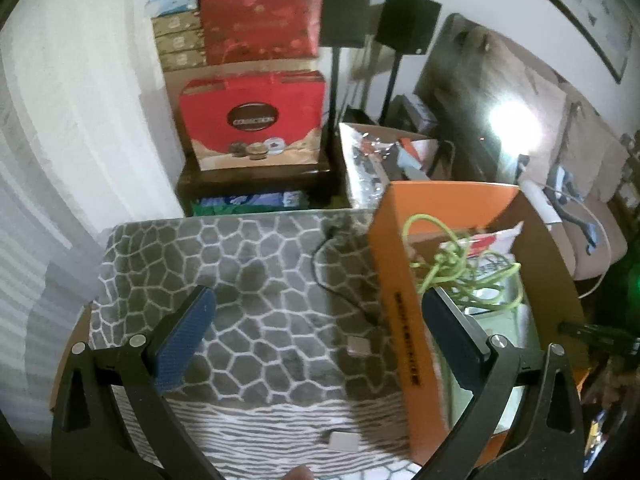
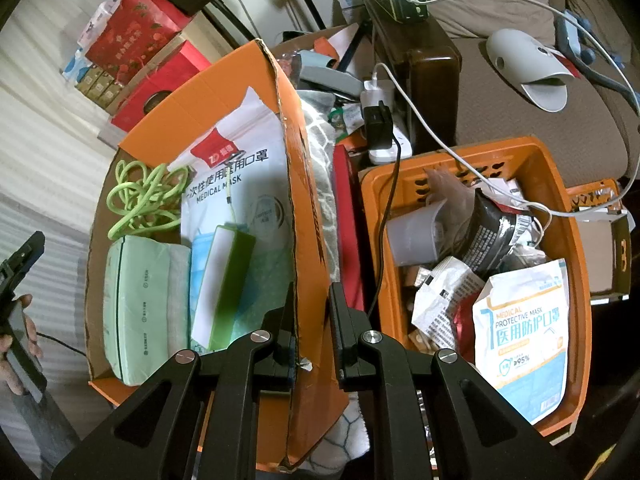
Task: Organize objects
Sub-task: 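Move the left gripper back to a small white square piece on the table, then close the left gripper on the small white piece and lift it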
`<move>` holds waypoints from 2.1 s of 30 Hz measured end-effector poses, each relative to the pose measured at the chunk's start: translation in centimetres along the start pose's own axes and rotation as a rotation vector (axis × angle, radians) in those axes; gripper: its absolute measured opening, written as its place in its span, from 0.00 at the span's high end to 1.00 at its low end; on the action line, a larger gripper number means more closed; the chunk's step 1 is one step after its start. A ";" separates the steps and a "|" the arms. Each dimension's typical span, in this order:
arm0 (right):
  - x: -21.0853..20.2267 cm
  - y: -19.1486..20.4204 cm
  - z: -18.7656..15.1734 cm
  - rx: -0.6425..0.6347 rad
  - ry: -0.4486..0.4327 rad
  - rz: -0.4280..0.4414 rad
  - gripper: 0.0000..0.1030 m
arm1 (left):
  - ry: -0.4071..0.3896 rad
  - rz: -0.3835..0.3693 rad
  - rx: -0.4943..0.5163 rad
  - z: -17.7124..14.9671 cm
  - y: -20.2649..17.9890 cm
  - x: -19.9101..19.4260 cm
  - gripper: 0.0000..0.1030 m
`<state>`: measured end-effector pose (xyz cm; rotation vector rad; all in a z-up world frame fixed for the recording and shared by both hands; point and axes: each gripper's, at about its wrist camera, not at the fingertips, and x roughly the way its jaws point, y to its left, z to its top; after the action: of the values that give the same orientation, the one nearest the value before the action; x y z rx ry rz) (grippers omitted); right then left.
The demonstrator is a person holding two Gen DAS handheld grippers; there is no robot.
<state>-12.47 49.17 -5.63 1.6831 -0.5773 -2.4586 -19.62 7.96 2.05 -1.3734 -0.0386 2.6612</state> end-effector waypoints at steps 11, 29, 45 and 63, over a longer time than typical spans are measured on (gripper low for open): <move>0.0 -0.2 -0.1 0.000 0.000 -0.003 0.88 | 0.034 -0.025 -0.019 -0.5 3.5 1.6 0.00; 0.1 -0.1 -0.1 0.000 0.001 -0.004 0.88 | 0.161 -0.191 0.060 -5.9 2.1 7.2 0.16; 0.1 -0.1 -0.1 0.000 0.000 -0.004 0.88 | 0.162 -0.249 0.160 -7.4 -1.2 9.7 0.45; 0.1 -0.1 -0.1 -0.001 0.001 -0.006 0.88 | 0.157 -0.299 0.122 -6.7 -1.4 10.0 0.80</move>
<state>-12.38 49.26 -5.77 1.6885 -0.5714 -2.4618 -19.68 10.46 -9.81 -1.4094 -0.0580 2.2691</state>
